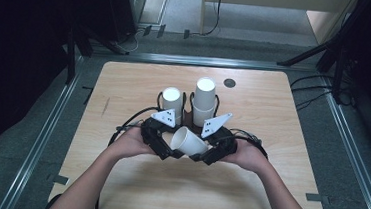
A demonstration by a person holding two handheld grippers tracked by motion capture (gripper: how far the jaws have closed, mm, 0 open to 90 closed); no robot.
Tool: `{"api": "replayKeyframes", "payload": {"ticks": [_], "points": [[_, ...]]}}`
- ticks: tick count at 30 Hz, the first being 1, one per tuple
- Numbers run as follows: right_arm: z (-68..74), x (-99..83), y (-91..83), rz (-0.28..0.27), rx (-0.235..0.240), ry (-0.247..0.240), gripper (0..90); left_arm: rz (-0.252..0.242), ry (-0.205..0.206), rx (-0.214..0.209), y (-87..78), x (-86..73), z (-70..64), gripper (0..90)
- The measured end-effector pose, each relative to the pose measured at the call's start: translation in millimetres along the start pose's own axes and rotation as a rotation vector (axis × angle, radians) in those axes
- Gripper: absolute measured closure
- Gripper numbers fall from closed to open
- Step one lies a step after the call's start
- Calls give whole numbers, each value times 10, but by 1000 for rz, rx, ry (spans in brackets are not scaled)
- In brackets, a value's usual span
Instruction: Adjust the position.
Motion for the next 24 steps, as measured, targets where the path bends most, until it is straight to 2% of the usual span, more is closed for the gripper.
{"api": "replayKeyframes", "payload": {"ticks": [1,7,9,12,20,24], "points": [[-6,2,-5,-3,-3,-2,331,-17,-11,-12,1,2,-7,58],[3,31,-31,-30,13,12,331,-58,-28,-7,28,23,-13,70],[3,38,-38,-38,18,18,331,-86,-37,-10,22,35,-9,139],[2,38,-38,-39,24,16,332,-106,-34,-11,4,46,-7,191],[-4,31,-32,-33,27,26,333,-100,-54,-33,-11,47,4,253],[-25,32,-25,-24,25,62,242,-100,-51,-42,-56,58,3,260]]}}
Point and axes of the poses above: each handheld gripper's, and its own axes: y roughly forward along the jaws, x roughly out of its top, z roughly to its left, the point moved 6 cm from there along y, roughly forward along the jaws, and after that the axes turned 6 degrees about y, right-handed, at the moved point
